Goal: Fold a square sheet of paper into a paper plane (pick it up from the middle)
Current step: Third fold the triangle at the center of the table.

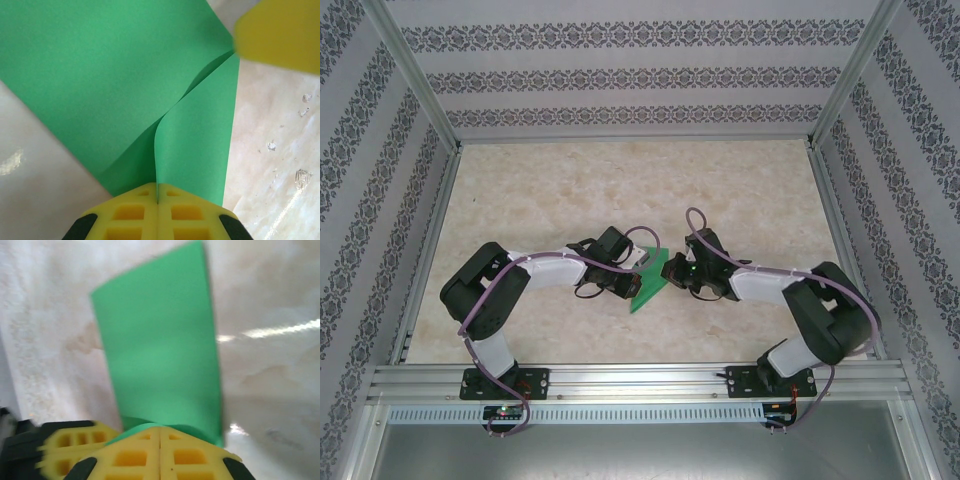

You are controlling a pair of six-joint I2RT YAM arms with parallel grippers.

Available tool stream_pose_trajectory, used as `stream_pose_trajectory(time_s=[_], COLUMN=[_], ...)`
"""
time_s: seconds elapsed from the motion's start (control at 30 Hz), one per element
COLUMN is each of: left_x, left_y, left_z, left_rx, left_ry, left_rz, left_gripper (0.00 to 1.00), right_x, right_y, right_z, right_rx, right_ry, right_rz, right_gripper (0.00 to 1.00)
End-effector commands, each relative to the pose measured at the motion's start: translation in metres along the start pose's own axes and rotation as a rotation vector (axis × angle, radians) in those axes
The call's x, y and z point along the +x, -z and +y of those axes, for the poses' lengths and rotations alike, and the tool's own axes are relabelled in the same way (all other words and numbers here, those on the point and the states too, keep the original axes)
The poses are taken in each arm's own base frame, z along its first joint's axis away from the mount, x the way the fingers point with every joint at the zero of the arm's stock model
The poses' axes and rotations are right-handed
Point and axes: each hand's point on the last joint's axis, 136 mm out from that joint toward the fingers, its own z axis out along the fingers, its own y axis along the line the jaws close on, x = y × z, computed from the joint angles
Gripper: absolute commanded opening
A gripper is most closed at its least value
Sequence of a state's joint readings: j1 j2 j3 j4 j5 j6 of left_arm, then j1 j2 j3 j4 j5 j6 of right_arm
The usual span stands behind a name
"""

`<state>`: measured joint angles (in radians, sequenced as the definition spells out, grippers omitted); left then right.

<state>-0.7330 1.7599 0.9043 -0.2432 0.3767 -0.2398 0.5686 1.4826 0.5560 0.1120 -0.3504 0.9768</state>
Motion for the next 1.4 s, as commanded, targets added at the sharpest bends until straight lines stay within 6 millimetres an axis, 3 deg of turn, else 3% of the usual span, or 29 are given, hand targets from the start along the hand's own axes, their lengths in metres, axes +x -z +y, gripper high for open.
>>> stream_pose_trajectory(time_s=[0.0,0.37,0.63,0.9,1.37], left_x=[0.015,0.015,0.017,0.019,0.019], left_y=[-0.008,-0.011,-0.011,-0.014,-0.015], left_z=[0.013,0.013,0.013,0.016,0.015], left_rx=[-0.029,-0.024,-0.024,-0.031,-0.027], left_ry=[0.039,0.049,0.053,0.064,0.064], left_rz=[0.06,0.07,0.076,0.086,0.092], left_gripper=[0.01,0.01,0.01,0.01,0.01], right_x=[0.003,0.035,0.047,0.042,0.061], right_y=[0.007,-0.022,-0.034,-0.011,-0.027], right_z=[0.013,0.017,-0.022,0.017,0.02], right_rx=[-0.027,-0.066,0.088,-0.038,-0.068], right_ry=[0.008,-0.022,-0.029,0.013,-0.024], right_rz=[-0.037,-0.022,0.014,-0.026,-0.027], right_gripper=[0.06,0.05,0.04,0.05,0.05])
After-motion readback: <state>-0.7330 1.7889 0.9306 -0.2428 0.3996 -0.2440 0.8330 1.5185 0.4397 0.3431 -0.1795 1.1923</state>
